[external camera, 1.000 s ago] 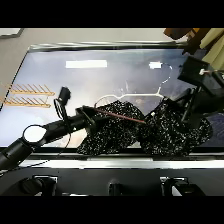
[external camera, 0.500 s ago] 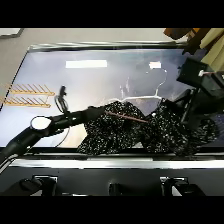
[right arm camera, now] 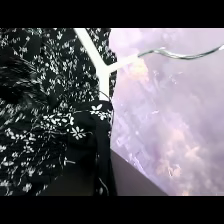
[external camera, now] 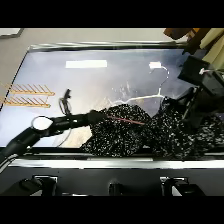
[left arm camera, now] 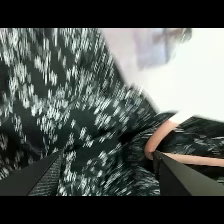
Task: Fold the clothes and pants, and hang the long-sleeved shirts on hangers.
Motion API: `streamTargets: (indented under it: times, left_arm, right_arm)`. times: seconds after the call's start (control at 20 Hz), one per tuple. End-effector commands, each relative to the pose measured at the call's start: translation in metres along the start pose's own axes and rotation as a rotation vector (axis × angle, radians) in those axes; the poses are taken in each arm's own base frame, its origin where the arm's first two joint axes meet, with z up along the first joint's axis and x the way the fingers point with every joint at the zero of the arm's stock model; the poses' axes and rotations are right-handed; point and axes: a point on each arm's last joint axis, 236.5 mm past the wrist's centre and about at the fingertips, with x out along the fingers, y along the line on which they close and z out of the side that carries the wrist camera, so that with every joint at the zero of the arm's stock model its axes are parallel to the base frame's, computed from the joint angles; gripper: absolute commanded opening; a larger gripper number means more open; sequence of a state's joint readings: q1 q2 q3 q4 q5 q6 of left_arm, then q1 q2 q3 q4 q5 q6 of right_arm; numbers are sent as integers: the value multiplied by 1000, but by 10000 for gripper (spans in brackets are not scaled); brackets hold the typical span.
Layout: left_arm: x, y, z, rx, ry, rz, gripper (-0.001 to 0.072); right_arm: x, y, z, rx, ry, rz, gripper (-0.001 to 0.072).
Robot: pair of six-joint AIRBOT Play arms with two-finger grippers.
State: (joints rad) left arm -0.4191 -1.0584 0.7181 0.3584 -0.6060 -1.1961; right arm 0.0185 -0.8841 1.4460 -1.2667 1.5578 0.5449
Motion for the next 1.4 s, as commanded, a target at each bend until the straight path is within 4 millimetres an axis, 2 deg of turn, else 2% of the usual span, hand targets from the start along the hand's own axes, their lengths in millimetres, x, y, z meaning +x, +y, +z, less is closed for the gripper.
streamTargets:
  times: [0.0,0.1,0.3,0.4,0.6,0.7,0.85,1.05,1.2,1.35]
  left_arm:
    - [-41,11,37,16,-94,20,614]
    - [-48,16,38,9,-81,22,607]
    - [-33,4,22,23,-46,8,606]
    - [-13,2,10,6,-30,18,607]
    - [39,-4,-38,-30,87,15,606]
    - [62,-11,-50,-15,119,15,607]
    - [85,-18,-48,-6,127,12,607]
    - [102,-13,-45,-18,142,22,607]
    - [114,-15,-54,-60,184,5,607]
    - [126,-24,-65,-22,228,-16,607]
  right_arm:
    - [1,-8,-1,2,6,-31,33]
    - [5,-13,0,5,1,-38,33]
    - [15,-15,-1,14,8,-15,33]
    - [14,-15,0,13,6,-16,33]
    - [14,-14,0,13,5,-14,33]
    - [14,-14,0,13,4,-14,33]
    - [14,-14,0,13,4,-14,33]
    - [14,-14,0,13,4,-14,34]
    - [14,-14,1,14,0,-12,34]
    - [14,-13,2,14,-3,-10,34]
